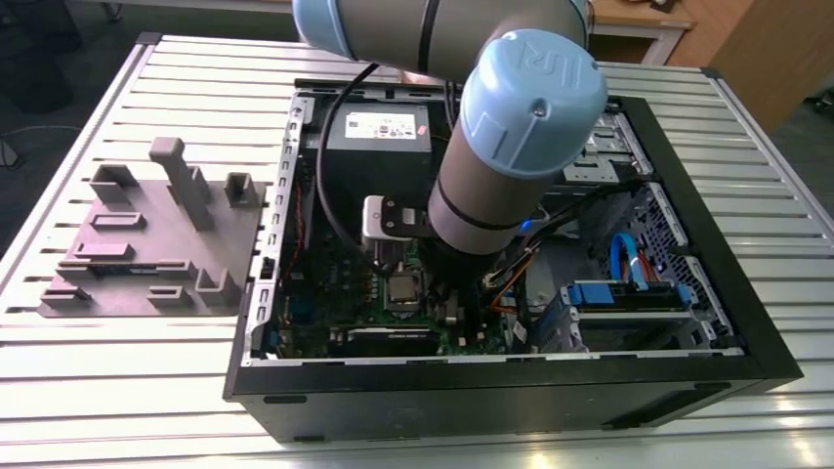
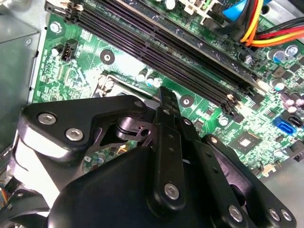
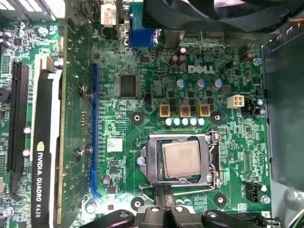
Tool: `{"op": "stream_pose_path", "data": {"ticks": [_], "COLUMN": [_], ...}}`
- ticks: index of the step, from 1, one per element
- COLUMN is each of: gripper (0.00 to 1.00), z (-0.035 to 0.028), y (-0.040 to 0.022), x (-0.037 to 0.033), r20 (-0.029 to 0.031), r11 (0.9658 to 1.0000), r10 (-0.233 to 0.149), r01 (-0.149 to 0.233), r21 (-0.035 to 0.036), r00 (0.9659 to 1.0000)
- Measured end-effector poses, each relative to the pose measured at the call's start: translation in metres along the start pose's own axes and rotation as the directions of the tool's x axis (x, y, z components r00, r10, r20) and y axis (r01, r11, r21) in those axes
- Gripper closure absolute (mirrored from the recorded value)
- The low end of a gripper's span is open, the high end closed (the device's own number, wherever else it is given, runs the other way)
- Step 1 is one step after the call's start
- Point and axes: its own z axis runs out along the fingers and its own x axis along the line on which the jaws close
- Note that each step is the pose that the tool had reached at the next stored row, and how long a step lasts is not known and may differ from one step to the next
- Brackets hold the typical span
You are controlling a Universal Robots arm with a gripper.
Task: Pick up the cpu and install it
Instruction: 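Install the first cpu locking lever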
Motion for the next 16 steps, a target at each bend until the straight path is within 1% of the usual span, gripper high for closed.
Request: {"op": "stream_pose_path", "data": {"ticks": [2,6,9,13,16], "gripper": [0.9,0.9,0.9,0.9,0.9], "z": [0.0022,0.0056,0.0062,0.0047,0.0017], "y": [-0.0003,-0.0007,-0.0007,-0.0005,-0.0002], "x": [0.0003,0.0012,0.0013,0.001,0.0008], "r20": [0.0,-0.0014,-0.0004,0.001,0.0005], "r11": [1.0,1.0,1.0,1.0,1.0], "r10": [0.0,0.0,0.001,0.001,0.001], "r01": [0.0,0.0,-0.001,-0.001,-0.001], "r21": [-0.0012,-0.0063,-0.0067,-0.0065,-0.0066], "r00": [1.0,1.0,1.0,1.0,1.0]}}
